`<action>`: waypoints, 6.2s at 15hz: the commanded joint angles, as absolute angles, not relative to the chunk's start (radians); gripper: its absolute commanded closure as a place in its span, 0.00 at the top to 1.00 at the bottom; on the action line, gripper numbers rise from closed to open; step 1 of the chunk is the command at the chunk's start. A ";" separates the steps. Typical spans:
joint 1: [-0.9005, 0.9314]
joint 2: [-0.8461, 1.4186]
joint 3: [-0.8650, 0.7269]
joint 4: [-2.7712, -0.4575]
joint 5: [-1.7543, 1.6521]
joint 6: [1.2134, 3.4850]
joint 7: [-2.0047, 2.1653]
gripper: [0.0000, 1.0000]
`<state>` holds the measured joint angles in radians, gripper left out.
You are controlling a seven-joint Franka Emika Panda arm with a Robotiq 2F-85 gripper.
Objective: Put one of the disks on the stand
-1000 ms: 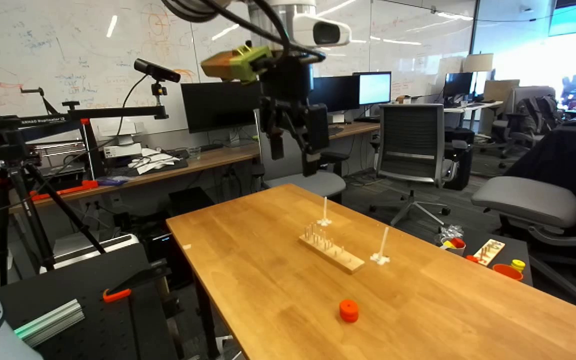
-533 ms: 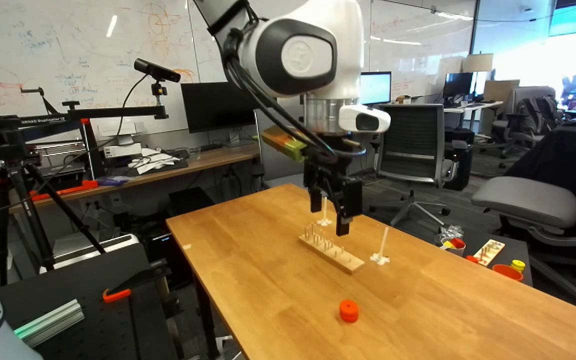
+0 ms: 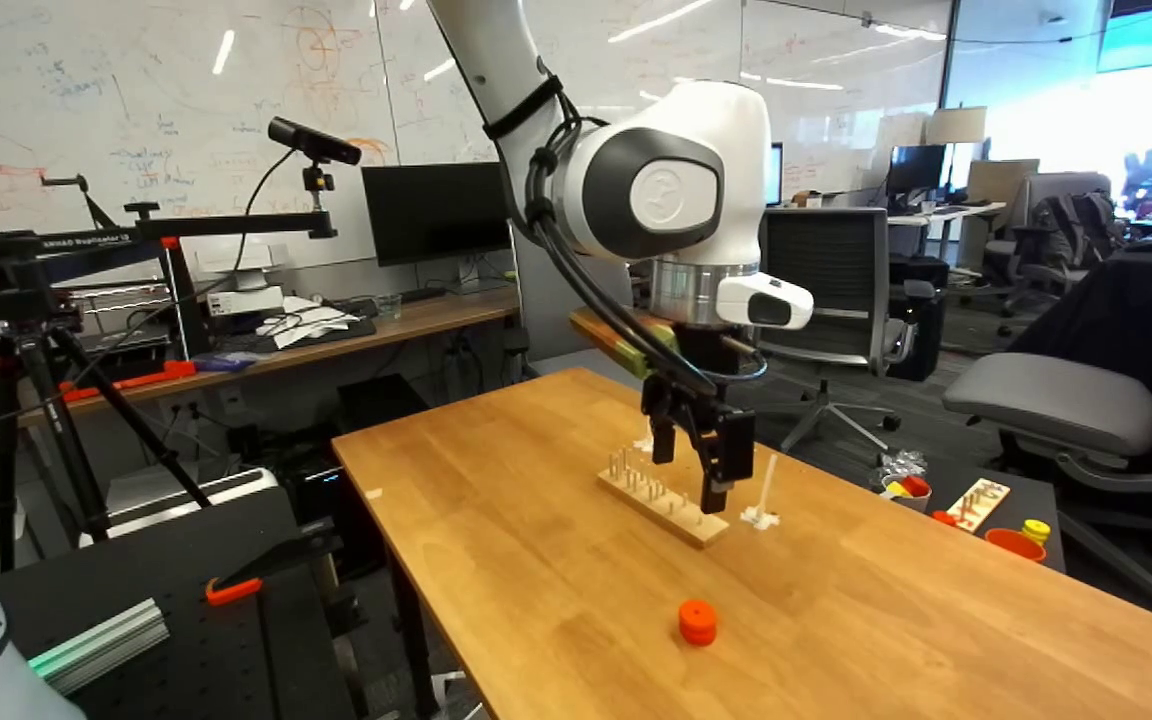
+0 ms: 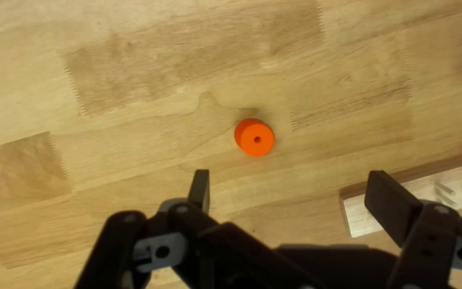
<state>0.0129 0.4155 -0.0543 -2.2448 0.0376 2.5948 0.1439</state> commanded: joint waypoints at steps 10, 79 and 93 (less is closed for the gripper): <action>0.015 0.574 -0.080 -2.208 0.033 2.705 0.167 1.00; 0.063 0.782 0.007 -1.887 0.087 2.759 0.204 0.17; 0.136 0.971 0.061 -1.660 0.094 2.647 0.201 0.17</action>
<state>0.1187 0.9183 0.0675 -1.7454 0.0913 2.6945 0.2031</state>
